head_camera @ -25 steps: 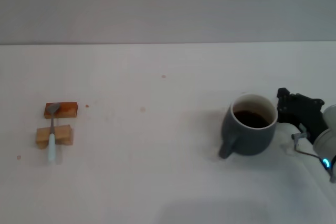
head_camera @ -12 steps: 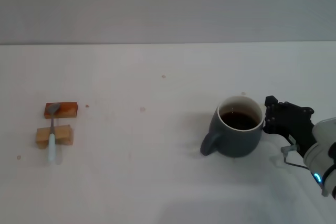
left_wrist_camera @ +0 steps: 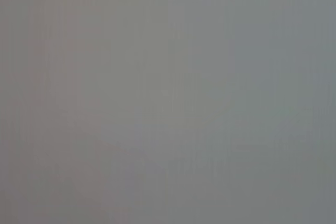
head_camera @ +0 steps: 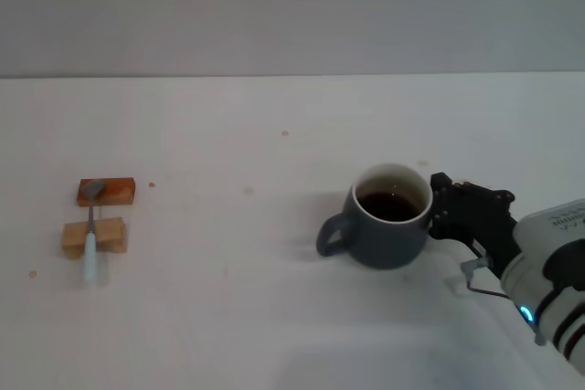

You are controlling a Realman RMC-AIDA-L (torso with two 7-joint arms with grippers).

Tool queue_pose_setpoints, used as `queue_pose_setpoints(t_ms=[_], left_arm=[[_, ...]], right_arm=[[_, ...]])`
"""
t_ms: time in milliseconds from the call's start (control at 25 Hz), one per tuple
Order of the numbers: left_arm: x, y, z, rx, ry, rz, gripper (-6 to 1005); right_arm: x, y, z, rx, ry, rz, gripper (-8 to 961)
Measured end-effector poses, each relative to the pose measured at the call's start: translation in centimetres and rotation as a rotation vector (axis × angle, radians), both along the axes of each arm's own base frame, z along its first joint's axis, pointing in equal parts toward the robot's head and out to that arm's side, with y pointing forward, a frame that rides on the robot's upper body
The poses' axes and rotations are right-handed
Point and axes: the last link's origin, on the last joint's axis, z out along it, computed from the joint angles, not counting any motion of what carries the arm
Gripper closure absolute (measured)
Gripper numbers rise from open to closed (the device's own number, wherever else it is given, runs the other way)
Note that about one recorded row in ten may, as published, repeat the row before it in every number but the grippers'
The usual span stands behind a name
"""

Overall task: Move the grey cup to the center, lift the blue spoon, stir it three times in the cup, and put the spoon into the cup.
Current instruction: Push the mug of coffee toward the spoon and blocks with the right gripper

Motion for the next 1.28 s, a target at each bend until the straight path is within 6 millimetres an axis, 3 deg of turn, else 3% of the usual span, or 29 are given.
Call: queue_pose_setpoints(t_ms=[1080, 1280], left_arm=[[0.2, 0.0, 0.2, 0.012, 0.001, -0.009, 351], [0.3, -0.1, -0.4, -0.006, 0.002, -0.014, 354]], right_arm=[[-4.3, 3.6, -3.3, -0.159, -0.056, 0.091, 941], [-4.1, 4.0, -3.1, -0.152, -0.063, 0.085, 940]])
